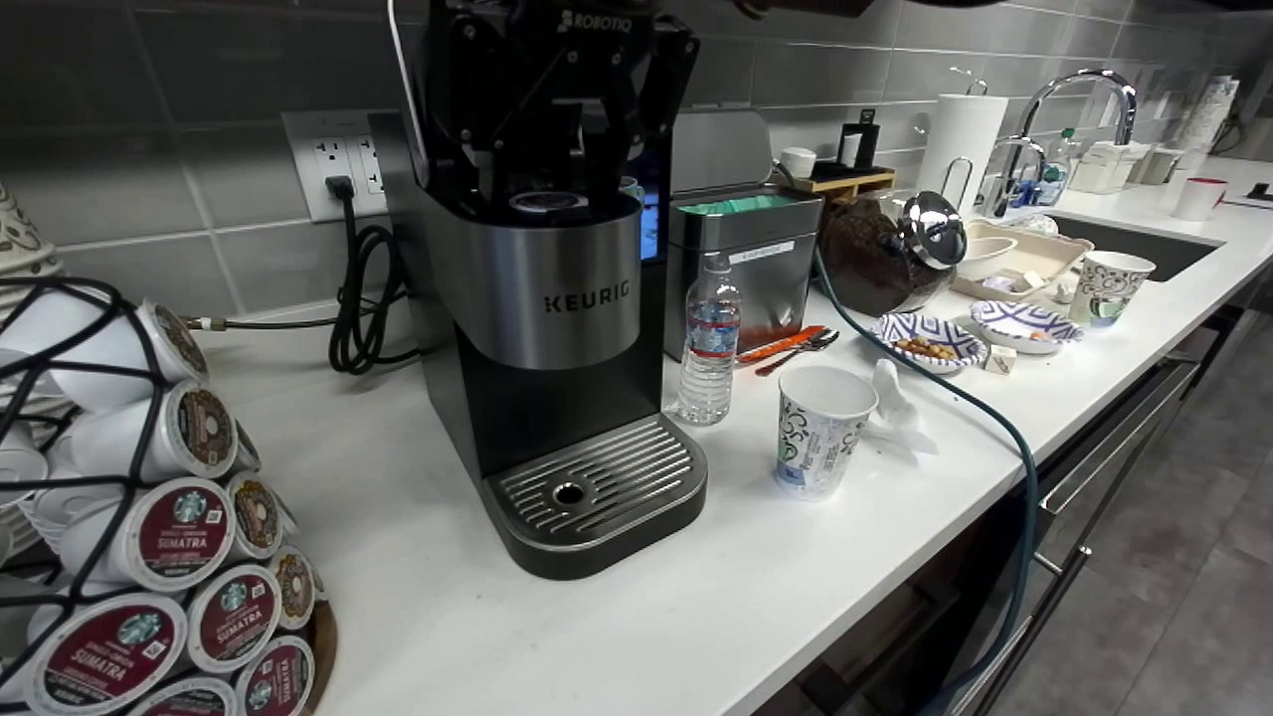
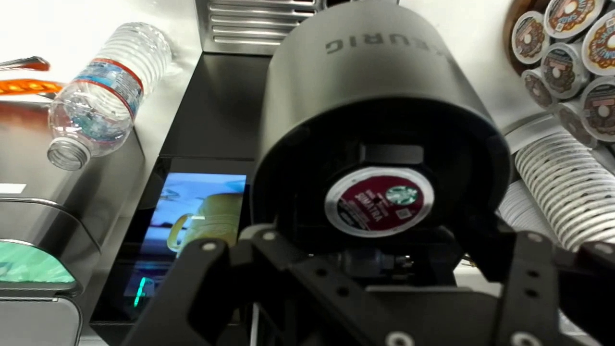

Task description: Remove the white object from the coffee machine

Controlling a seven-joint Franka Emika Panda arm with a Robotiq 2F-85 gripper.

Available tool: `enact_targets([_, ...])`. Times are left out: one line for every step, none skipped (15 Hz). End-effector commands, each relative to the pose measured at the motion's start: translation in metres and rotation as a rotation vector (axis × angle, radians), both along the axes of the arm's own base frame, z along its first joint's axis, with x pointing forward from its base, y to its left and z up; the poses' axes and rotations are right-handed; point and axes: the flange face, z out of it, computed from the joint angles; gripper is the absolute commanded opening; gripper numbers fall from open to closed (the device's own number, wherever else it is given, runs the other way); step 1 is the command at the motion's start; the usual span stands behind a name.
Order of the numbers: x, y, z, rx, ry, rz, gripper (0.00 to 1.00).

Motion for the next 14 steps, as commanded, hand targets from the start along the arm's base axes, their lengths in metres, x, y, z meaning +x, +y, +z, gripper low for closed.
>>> enact_targets([0.0064, 0.0056, -0.0034, -0.003, -0.02, -0.002, 0.8])
enact_targets([0.0069, 0.006, -0.0032, -0.003, -0.022, -0.001, 0.77])
enact_targets([0.0074, 0.0062, -0.0033, -0.003, -0.023, -0.002, 0.77])
enact_targets([0.0079, 0.0064, -0.003, -0.003, -0.024, -0.001, 0.77])
enact_targets([0.0084, 0.0065, -0.0028, -0.002, -0.024, -0.002, 0.75])
enact_targets([0.0089, 0.0067, -0.0025, -0.001, -0.026, -0.002, 0.67])
enact_targets([0.0097, 0.0069, -0.0026, 0.0, -0.027, -0.003, 0.54])
enact_targets([0.01, 0.0072, -0.0029, 0.0, -0.026, -0.003, 0.48])
enact_targets([0.0102, 0.0073, -0.0031, 0.0, -0.025, -0.004, 0.39])
enact_targets([0.0102, 0.0069, -0.0014, 0.0, -0.027, -0.005, 0.31])
enact_targets([0.0102, 0.0069, -0.0016, 0.0, -0.025, -0.007, 0.28])
enact_targets([0.0098, 0.0067, -0.0015, -0.001, -0.024, -0.008, 0.28])
enact_targets([0.0093, 0.0067, 0.0, 0.0, -0.027, -0.009, 0.28])
enact_targets([0.0085, 0.0067, 0.0029, 0.002, -0.032, -0.01, 0.28])
